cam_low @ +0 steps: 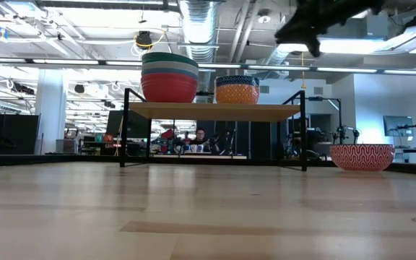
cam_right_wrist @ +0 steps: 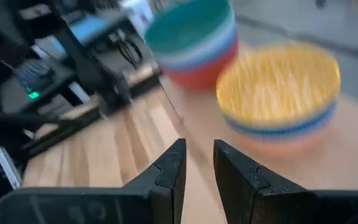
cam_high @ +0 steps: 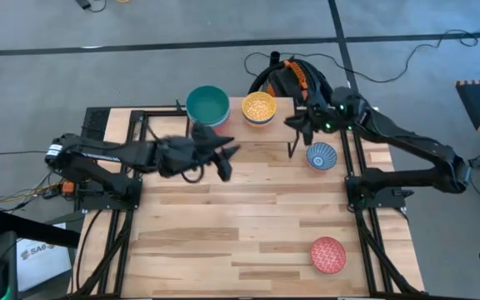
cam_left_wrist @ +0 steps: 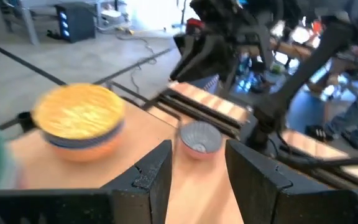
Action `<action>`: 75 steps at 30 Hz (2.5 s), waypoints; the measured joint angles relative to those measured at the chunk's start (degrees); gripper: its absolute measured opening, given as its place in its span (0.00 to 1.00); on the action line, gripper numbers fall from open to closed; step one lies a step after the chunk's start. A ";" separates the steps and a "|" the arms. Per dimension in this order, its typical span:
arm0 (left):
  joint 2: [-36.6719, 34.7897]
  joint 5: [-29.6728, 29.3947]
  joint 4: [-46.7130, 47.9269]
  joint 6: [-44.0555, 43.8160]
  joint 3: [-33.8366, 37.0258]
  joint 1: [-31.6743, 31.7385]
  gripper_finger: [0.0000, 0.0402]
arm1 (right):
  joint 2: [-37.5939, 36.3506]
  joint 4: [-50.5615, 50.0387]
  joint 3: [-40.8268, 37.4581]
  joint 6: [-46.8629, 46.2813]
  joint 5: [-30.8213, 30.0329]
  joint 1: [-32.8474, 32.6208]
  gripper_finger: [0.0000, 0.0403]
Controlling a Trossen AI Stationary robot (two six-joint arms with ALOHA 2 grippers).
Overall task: Place and stack bowls onto a shelf
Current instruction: Stack the red pattern bowl on top of the yellow pattern bowl on the shelf
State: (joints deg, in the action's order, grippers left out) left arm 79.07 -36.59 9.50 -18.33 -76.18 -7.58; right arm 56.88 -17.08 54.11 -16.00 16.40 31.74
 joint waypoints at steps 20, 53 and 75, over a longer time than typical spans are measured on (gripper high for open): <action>12.94 -5.16 -8.96 -8.34 0.04 -13.12 0.34 | -4.23 -45.76 -0.33 -29.11 -14.90 -31.08 0.51; 21.42 9.09 -13.35 -29.98 5.20 -19.54 0.33 | 27.51 -25.27 -7.61 -64.35 -20.55 -82.30 0.37; 21.40 10.89 -9.54 -29.43 5.22 -12.73 0.33 | 28.84 -24.19 2.73 -63.51 -31.77 -59.21 0.11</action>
State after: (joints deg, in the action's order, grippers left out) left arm 100.47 -25.70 -0.04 -47.77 -70.96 -20.31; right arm 85.72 -41.27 56.84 -79.51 -15.38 -27.47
